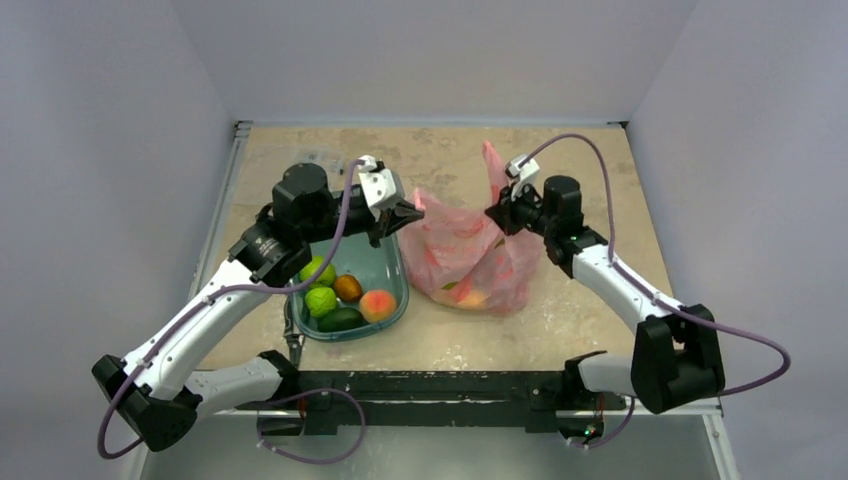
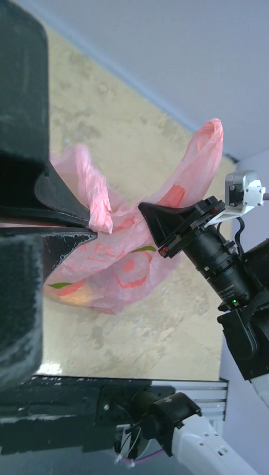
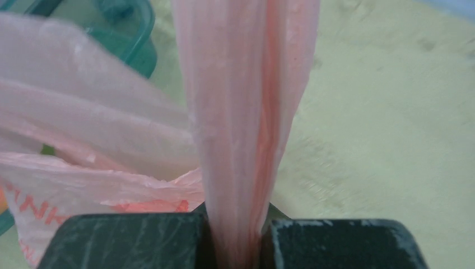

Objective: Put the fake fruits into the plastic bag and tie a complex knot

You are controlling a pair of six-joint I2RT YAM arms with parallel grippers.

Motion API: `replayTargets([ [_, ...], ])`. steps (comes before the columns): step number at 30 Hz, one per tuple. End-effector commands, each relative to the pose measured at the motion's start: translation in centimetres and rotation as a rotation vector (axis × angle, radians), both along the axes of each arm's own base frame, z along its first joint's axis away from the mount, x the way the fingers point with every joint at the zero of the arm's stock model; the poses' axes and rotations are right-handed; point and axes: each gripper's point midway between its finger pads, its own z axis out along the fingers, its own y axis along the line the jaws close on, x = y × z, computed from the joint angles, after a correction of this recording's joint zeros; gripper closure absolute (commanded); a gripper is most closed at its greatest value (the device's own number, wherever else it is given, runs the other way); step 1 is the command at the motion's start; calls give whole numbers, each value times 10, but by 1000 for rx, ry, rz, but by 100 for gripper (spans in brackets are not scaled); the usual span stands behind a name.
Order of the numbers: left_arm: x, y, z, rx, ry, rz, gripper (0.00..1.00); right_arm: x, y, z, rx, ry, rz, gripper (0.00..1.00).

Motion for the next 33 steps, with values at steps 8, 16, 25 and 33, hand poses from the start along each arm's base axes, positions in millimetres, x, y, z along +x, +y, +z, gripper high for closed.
replayTargets([
  [8,-30,-3,22,35,-208,-263,100,11,-13,4,-177,-86,128,100],
  [16,-54,7,-49,197,-188,-394,100,-6,-10,-77,-297,113,172,100],
  [25,-41,-2,-17,158,-181,-352,100,11,-10,15,-167,36,172,39],
  [33,-30,-8,-6,132,-159,-320,100,-53,-6,132,-98,-278,357,1],
])
